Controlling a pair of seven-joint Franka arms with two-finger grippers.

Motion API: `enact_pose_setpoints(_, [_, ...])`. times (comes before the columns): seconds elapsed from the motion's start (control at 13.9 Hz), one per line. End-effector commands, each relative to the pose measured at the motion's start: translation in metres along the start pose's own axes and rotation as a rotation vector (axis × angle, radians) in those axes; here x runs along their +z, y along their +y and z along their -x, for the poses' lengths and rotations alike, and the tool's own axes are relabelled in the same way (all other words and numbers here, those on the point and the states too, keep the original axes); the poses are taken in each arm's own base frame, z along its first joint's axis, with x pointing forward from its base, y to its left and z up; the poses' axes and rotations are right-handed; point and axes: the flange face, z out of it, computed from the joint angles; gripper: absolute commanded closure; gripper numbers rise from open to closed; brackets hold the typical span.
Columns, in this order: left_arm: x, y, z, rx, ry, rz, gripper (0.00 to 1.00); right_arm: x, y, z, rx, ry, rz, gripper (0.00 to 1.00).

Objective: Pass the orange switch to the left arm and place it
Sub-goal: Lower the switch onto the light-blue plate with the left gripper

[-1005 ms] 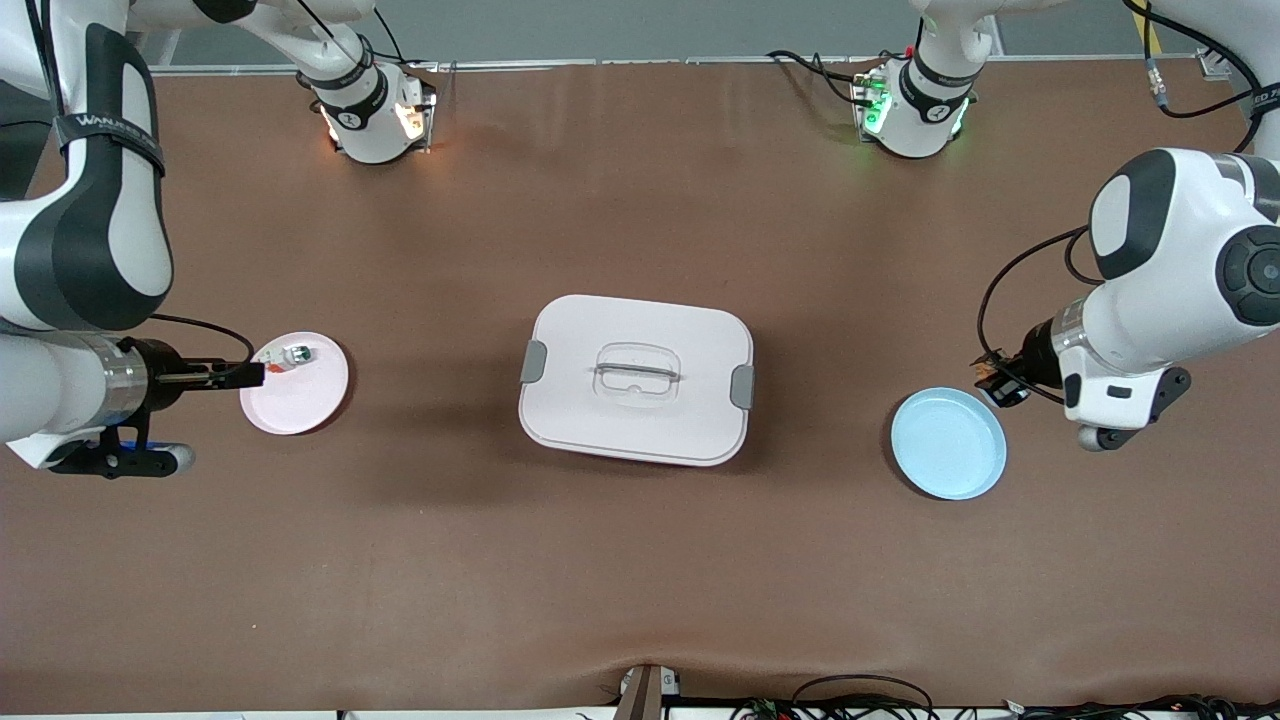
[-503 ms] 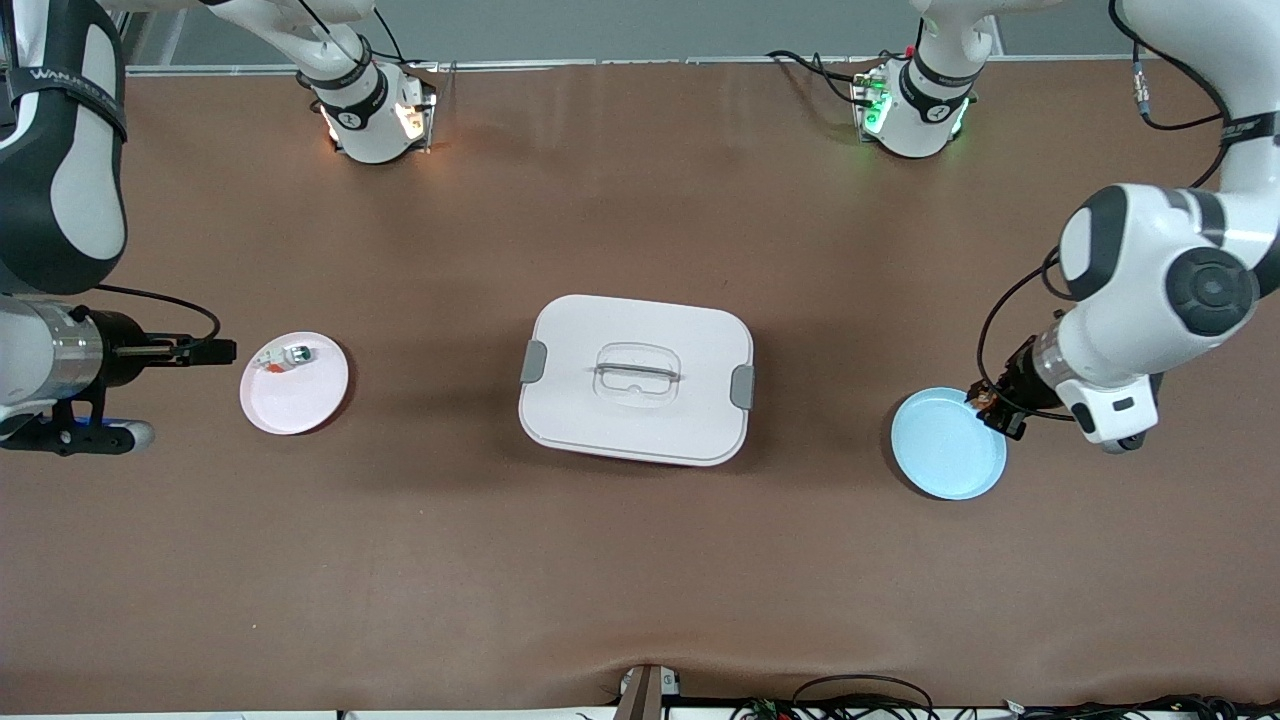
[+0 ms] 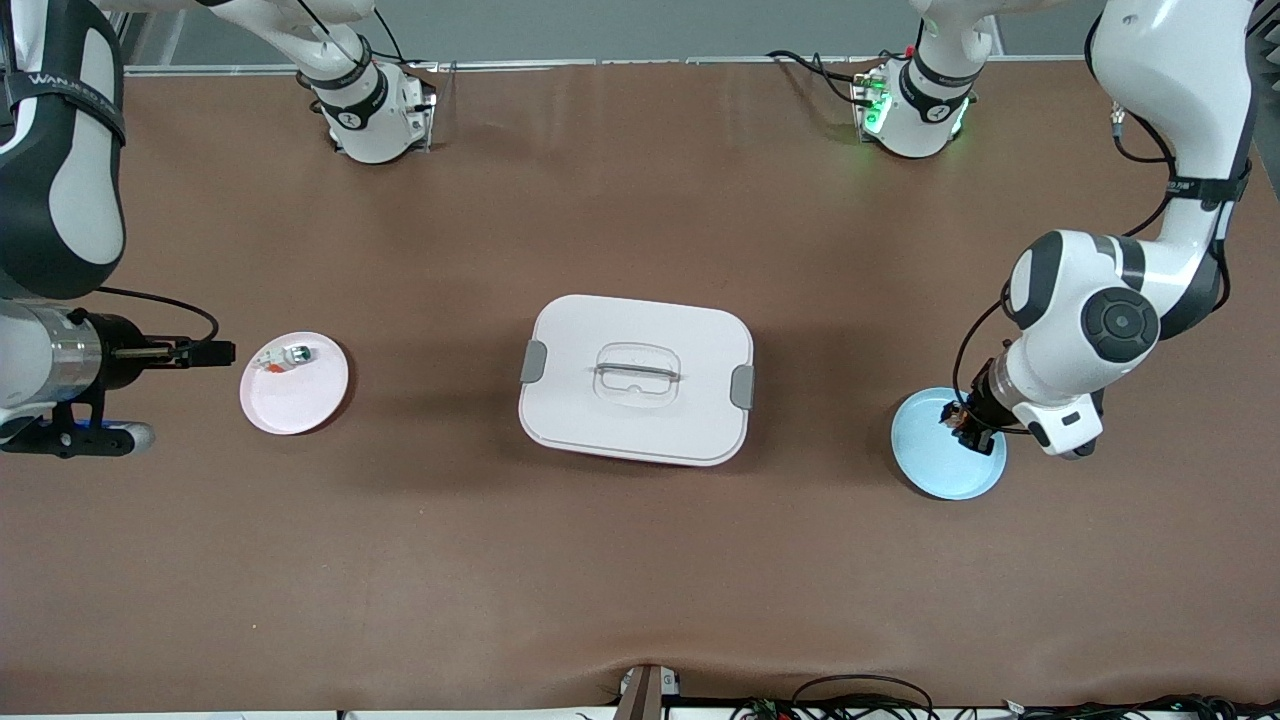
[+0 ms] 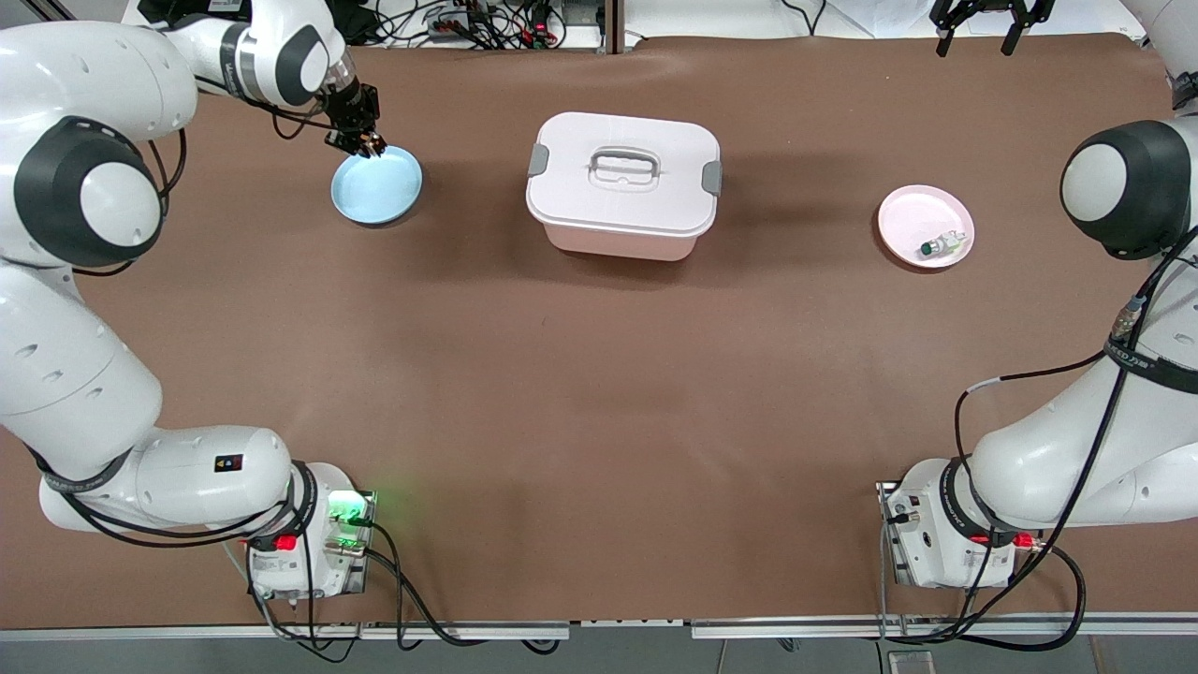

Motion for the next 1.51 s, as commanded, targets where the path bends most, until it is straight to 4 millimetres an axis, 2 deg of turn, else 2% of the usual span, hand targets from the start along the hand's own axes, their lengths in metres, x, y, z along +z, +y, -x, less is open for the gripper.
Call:
enact_pose_setpoints(0.0, [0.019,0.000,-0.015,-0.018,0.021,0.010,1.00,-0.003,0.005,0.002,0.008,0.009,-0.003,0.00])
enact_pose_setpoints(0.29, [0.045,0.003,-0.026,-0.063,0.010,0.042,1.00,-0.004,0.008,0.002,0.015,0.010,-0.012,0.00])
enact_pose_setpoints(0.72, [0.074,0.002,-0.023,-0.155,-0.009,0.029,1.00,-0.008,0.017,0.004,0.034,0.019,-0.016,0.00])
enact_pose_setpoints(0.79, [0.080,0.001,-0.022,-0.161,-0.013,0.021,1.00,-0.012,0.018,0.008,0.035,0.023,-0.019,0.00])
enact_pose_setpoints(0.86, [0.083,0.000,-0.023,-0.166,-0.013,0.018,1.00,-0.025,0.019,0.018,0.033,0.049,-0.022,0.00])
enact_pose_setpoints(1.08, [0.091,-0.004,-0.030,-0.160,0.002,0.003,1.00,-0.040,0.024,0.031,0.024,0.077,-0.031,0.00])
enact_pose_setpoints(1.29, [0.098,-0.007,-0.030,-0.158,0.001,-0.009,1.00,-0.051,0.018,0.045,0.024,0.088,-0.017,0.00])
enact_pose_setpoints(1.44, [0.101,-0.008,-0.031,-0.159,-0.001,-0.013,1.00,-0.050,0.018,0.051,0.031,0.074,0.003,0.00])
